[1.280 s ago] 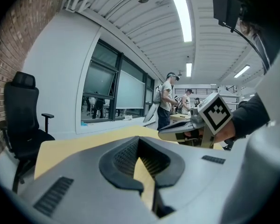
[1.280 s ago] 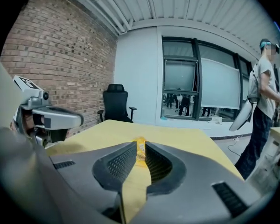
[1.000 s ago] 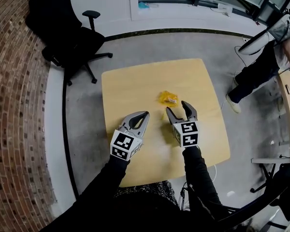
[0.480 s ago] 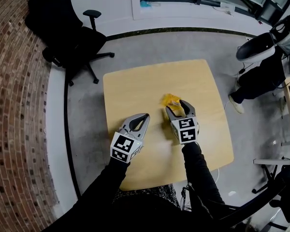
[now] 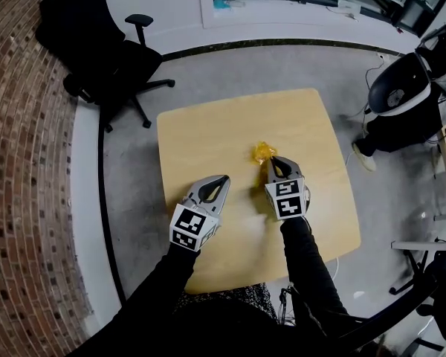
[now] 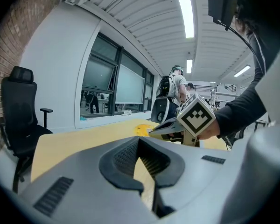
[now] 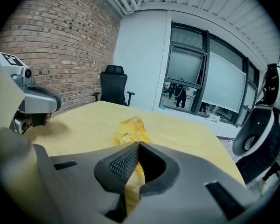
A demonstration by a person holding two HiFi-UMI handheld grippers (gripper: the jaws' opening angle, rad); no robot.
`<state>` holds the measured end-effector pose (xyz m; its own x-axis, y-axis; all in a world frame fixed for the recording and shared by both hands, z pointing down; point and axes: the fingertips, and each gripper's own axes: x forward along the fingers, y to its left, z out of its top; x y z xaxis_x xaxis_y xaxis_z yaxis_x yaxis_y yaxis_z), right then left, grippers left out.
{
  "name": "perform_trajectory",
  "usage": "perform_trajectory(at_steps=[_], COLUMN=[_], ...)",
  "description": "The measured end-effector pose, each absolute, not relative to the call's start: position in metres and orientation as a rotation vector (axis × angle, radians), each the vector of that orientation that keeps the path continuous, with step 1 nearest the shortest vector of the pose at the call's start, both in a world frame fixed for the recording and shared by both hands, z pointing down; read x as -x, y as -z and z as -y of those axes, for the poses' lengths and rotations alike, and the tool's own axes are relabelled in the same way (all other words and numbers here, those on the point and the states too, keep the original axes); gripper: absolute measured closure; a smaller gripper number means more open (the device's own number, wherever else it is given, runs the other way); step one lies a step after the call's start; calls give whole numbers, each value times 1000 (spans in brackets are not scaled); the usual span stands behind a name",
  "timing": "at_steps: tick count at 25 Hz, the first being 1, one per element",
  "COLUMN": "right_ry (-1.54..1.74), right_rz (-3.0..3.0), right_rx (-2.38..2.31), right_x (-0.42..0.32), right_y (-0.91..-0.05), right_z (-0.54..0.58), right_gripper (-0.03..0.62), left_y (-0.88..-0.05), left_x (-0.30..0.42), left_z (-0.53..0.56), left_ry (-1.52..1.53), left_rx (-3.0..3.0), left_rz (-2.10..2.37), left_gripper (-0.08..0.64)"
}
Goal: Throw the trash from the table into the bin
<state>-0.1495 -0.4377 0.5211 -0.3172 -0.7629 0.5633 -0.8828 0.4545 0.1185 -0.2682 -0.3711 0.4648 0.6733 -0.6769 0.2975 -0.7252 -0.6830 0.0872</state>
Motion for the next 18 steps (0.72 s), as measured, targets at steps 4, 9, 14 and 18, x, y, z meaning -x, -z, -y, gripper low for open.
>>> perform_trajectory(at_steps=[4, 9, 14, 18], right_ry=[-278, -291, -283, -276], right_rz=[2163, 2181, 2188, 2175], right_rx=[-1381, -1416, -1469, -1526], right_x=[145, 133, 110, 84], right_y=[-513, -503, -487, -474], right_z=[434, 424, 408, 389], right_gripper=[581, 581, 581, 581], left_y=[-465, -463, -453, -445], left_x=[264, 259, 237, 214], left_z=[369, 367, 357, 343], left_ry=[-362, -362, -354, -345], left_rx=[-2690, -2692, -2729, -2761], left_rz=[1133, 1136, 1098, 1053], left_gripper=[572, 572, 572, 572])
